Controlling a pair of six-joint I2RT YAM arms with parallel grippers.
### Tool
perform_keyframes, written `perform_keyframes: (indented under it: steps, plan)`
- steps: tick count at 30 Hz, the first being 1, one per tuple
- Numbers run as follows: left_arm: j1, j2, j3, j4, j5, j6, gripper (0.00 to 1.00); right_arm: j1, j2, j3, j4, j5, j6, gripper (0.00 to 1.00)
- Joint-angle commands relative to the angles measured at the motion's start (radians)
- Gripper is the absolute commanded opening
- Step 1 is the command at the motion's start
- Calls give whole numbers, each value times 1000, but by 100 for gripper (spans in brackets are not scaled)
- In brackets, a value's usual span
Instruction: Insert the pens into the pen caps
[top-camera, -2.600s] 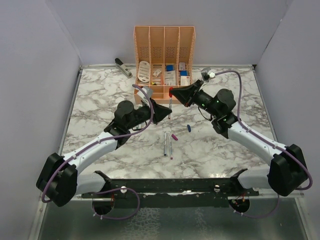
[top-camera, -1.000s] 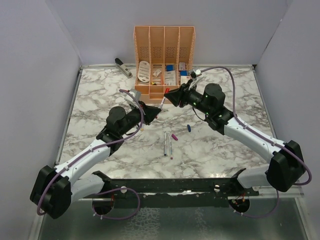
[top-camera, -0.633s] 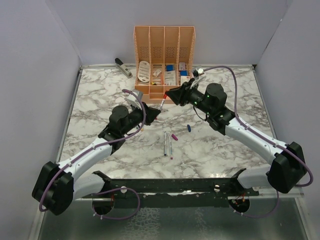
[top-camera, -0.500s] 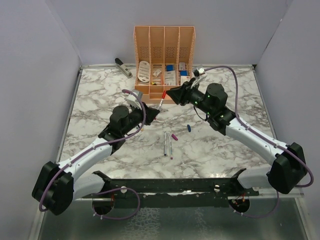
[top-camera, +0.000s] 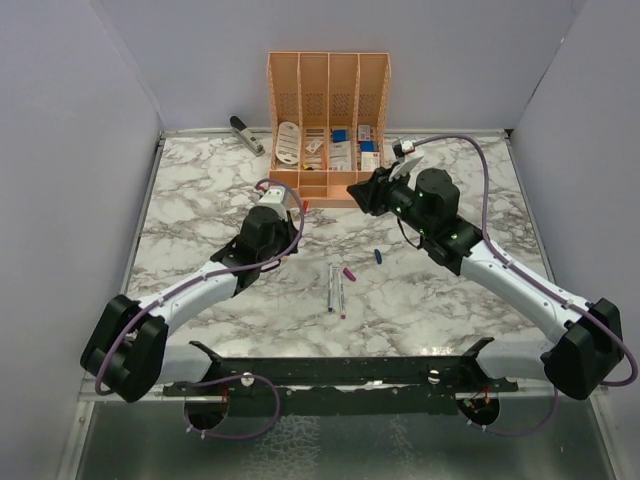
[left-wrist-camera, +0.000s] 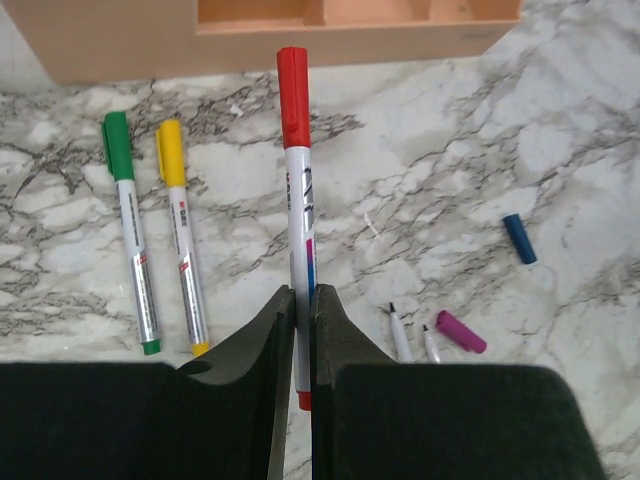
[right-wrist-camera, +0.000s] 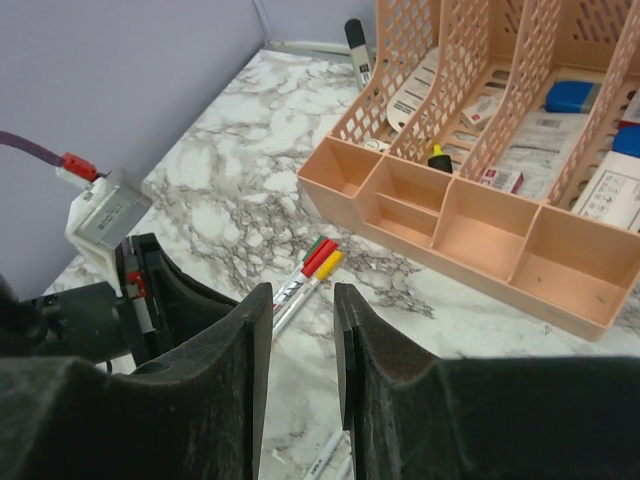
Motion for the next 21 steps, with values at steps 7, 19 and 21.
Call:
perform_keyframes:
  steps: [7, 19, 21]
  plan:
    - [0, 204, 55, -33, -55, -32, 0, 7, -39, -40, -109, 64, -17, 31]
    - [1, 353, 117, 6, -49, -46, 0, 7, -51, -60, -117, 59, -3, 31]
    - [1, 370, 124, 2, -54, -48, 0, 8, -50, -63, -121, 60, -1, 31]
